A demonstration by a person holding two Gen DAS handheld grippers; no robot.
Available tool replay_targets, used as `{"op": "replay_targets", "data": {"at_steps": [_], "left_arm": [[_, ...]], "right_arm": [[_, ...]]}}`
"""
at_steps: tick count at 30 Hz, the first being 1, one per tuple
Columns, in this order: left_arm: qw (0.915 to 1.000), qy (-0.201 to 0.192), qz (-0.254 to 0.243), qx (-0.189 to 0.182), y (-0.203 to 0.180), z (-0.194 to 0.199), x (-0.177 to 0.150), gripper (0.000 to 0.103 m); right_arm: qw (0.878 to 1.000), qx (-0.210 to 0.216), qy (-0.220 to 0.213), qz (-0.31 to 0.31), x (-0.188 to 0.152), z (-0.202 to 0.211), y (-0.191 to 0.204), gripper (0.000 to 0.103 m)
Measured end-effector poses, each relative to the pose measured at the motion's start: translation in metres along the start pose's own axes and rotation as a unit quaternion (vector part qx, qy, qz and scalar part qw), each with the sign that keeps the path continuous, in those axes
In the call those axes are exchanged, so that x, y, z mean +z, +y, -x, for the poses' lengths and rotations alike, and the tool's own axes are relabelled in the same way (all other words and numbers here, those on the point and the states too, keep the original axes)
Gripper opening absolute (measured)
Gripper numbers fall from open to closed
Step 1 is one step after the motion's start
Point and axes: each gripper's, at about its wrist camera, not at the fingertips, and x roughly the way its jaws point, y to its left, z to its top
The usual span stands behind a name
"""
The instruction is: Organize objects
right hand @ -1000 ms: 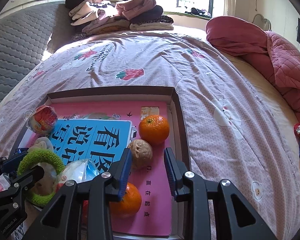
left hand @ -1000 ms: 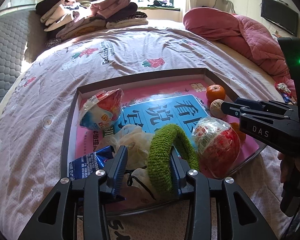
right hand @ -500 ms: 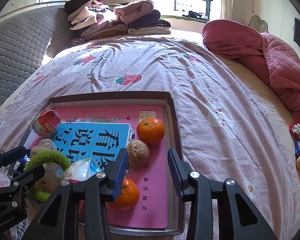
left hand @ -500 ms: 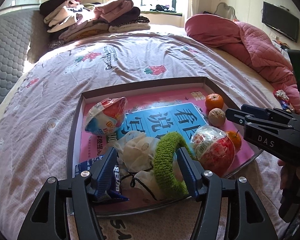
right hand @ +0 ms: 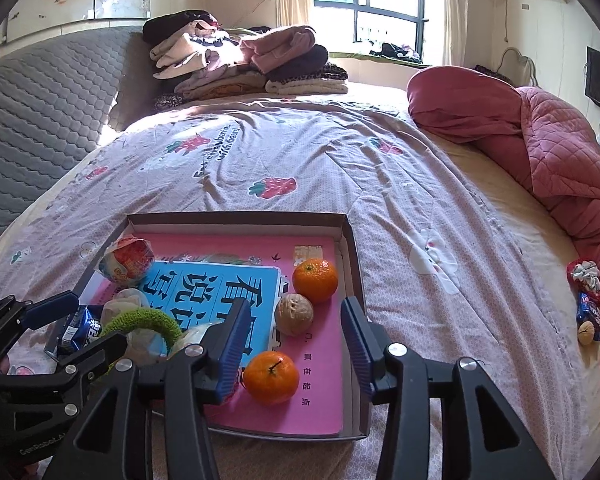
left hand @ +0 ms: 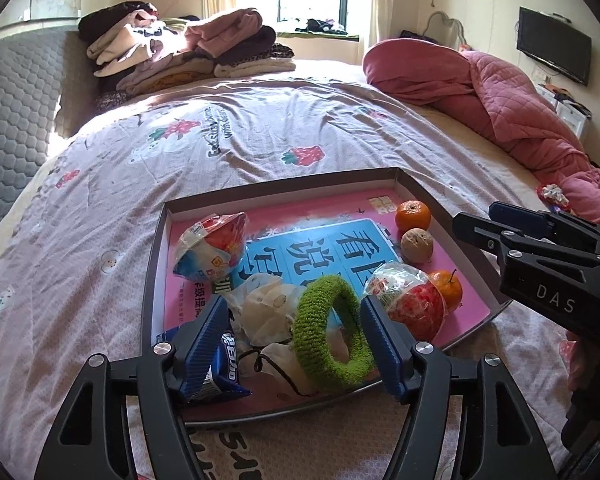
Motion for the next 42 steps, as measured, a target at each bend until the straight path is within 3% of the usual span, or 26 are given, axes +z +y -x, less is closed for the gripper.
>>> {"op": "replay_targets", "data": {"at_steps": [7,23,42], "left_arm": [[0.9999,-0.015,0.006,0.001,0.003,0.020,0.003,0.077],[0.9979,-0.037,0.022,0.048,0.011,0.063,0.002,0.078],[0.9951,-0.061,0.037,0.069,0.004,0.108,-0.007,0.078]], "right_arm": [[1.000,-0.003,-0.009,0.009,0.001,0.019,0.007,0.047],[0.999,-0.010,-0.040,0.014,0.003,0.069,0.015,0.061],[0.997,-0.002,-0.082,0.004,-0.002,0.132,0.018,0.061]]}}
